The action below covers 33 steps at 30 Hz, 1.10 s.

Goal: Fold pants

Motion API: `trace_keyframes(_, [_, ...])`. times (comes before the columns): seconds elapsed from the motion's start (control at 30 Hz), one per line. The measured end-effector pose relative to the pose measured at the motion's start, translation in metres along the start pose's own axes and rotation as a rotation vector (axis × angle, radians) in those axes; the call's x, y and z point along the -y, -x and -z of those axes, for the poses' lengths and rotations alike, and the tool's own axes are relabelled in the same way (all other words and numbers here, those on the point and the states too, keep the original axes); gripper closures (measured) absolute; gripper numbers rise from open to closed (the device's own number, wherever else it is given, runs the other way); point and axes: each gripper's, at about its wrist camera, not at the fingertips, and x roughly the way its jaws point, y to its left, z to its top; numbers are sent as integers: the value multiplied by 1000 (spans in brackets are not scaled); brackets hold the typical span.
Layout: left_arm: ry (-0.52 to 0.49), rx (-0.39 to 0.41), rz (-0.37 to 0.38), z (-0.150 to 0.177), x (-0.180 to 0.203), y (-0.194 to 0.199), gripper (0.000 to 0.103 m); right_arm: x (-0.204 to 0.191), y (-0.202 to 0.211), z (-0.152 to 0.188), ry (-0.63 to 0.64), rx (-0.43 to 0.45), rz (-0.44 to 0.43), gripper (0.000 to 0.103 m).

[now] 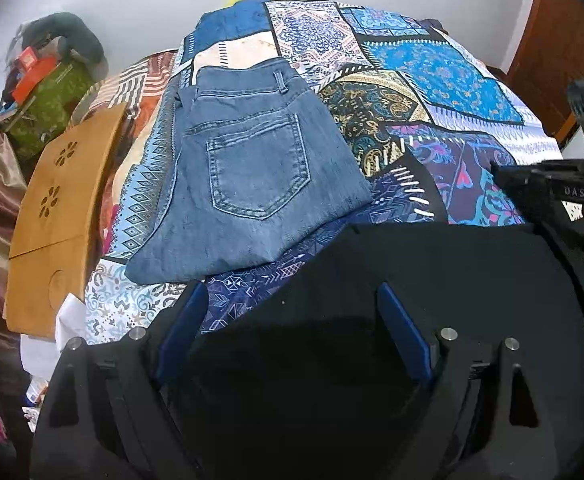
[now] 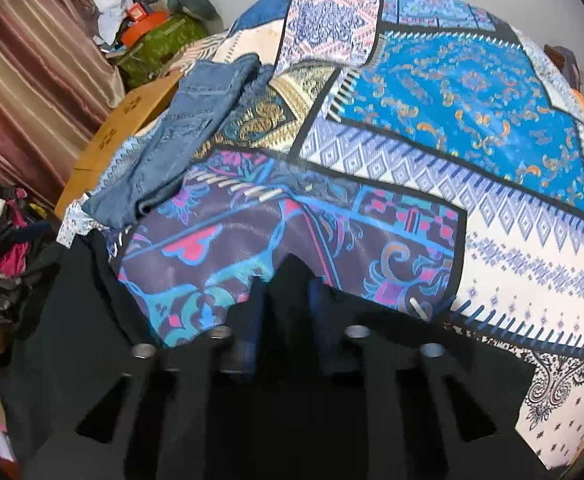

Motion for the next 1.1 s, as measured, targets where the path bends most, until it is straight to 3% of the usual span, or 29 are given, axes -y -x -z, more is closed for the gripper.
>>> trace_keyframes(0.17, [-19,10,16,4,11,18,16,-3,35,5,13,82,38,94])
trace_keyframes(0.37, [-57,24,22,13,35,46,16,10,113,23,-51,223,68,95])
trace_keyframes(0.5, [-74,28,62,22,55,64,16,19,157,45,-84,285,107,95])
trace_keyframes(0.63, [-95,23,97,34,77,73,16,34,199,88,-148,337,141,94])
trace_keyframes(0.87, [-172,-16,107,66,115,73,16,54,213,174,-282,308,207,95])
trace_keyframes(1.1, [-194,-14,86,88,130,66,9,76,186,252,-430,208,238,94])
